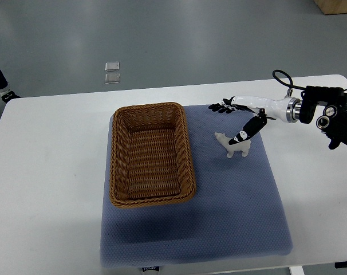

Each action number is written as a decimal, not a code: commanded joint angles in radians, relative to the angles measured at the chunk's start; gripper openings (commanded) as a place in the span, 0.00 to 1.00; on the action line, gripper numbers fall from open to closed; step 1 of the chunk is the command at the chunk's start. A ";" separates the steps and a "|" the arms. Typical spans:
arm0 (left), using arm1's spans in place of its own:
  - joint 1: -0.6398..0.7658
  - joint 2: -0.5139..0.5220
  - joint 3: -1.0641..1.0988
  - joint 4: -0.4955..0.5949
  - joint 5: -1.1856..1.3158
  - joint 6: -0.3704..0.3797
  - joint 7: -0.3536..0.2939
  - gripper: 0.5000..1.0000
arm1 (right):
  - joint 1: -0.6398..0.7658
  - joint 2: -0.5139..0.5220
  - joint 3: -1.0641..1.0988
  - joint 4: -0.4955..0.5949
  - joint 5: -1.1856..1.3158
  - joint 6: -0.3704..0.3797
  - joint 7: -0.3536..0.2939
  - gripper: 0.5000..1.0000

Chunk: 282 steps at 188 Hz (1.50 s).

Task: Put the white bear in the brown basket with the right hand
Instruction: 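Reach the right hand down to the white polar bear figurine and close fingers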

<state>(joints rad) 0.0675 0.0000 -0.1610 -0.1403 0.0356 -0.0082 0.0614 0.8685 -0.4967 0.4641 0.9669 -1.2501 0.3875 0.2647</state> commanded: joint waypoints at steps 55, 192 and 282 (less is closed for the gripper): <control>0.000 0.000 0.000 0.001 0.000 -0.001 0.000 1.00 | -0.011 0.007 -0.030 -0.008 -0.045 -0.016 0.001 0.86; 0.000 0.000 0.000 -0.001 0.000 -0.001 0.000 1.00 | -0.020 0.012 -0.091 -0.036 -0.114 -0.096 0.001 0.77; 0.000 0.000 0.000 -0.001 0.000 -0.001 0.000 1.00 | -0.020 0.015 -0.091 -0.042 -0.141 -0.096 0.001 0.30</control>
<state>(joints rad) 0.0675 0.0000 -0.1611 -0.1412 0.0353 -0.0086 0.0615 0.8471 -0.4804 0.3727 0.9250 -1.3912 0.2903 0.2654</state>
